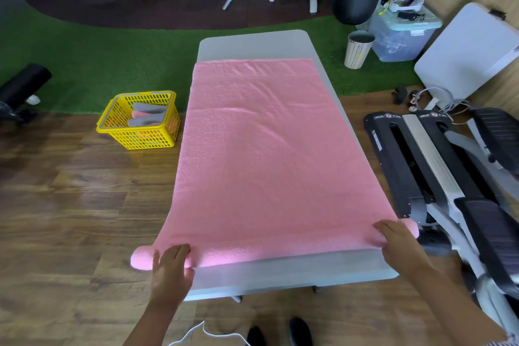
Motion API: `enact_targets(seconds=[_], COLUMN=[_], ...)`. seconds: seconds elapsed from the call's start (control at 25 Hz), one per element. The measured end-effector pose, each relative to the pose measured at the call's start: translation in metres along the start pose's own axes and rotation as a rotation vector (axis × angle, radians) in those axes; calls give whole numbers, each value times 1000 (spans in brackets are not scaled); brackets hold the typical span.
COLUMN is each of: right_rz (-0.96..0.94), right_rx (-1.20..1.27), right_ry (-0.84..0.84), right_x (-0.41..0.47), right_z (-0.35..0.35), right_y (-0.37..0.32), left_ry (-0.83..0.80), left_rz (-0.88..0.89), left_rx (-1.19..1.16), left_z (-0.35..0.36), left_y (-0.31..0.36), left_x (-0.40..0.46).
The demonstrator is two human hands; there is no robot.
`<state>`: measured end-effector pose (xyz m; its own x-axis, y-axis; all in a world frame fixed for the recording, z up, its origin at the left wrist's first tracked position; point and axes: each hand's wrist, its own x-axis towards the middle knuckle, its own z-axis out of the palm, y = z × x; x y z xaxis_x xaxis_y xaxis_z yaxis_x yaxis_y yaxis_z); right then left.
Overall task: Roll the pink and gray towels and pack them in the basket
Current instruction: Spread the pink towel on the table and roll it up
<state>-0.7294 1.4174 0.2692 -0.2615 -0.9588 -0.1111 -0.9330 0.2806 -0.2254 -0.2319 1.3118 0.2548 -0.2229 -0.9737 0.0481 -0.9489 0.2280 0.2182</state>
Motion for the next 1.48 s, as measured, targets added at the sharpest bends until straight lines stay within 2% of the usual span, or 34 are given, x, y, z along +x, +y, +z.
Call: enact_targets(seconds=[0.28, 0.4, 0.48, 0.56, 0.64, 0.72, 0.88, 1.04, 1.24, 1.4, 1.48], right_rz=[-98, -201, -139, 24, 56, 2, -29, -208, -185, -30, 46], right_rx=[-161, -184, -76, 68, 110, 120, 54, -86, -146, -307, -335], right_ry=[-33, 43, 62, 78, 120, 145, 73, 109, -29, -239, -278], right_x=[3, 4, 1, -1, -7, -12, -13, 5, 24, 26, 18], right_z=[-10, -8, -8, -12, -10, -1, -4, -14, -9, -20, -25], right_y=[-2, -6, -12, -14, -12, -2, -5, -20, -26, -23, -12], left_ry=[-55, 23, 79, 106, 113, 88, 57, 33, 46, 65, 69], left_rz=[1, -23, -7, 9, 22, 42, 106, 6, 6, 53, 105], left_rx=[74, 35, 16, 18, 24, 35, 86, 65, -73, -118, -118], left_z=[-15, -14, -14, -15, -15, -14, -19, -24, -18, -14, -10], left_y=[-7, -5, 1, 4, 3, 0, -3, -8, -8, -6, 0], left_x=[0, 0, -1, -3, -5, -5, -2, -1, -6, -4, 2])
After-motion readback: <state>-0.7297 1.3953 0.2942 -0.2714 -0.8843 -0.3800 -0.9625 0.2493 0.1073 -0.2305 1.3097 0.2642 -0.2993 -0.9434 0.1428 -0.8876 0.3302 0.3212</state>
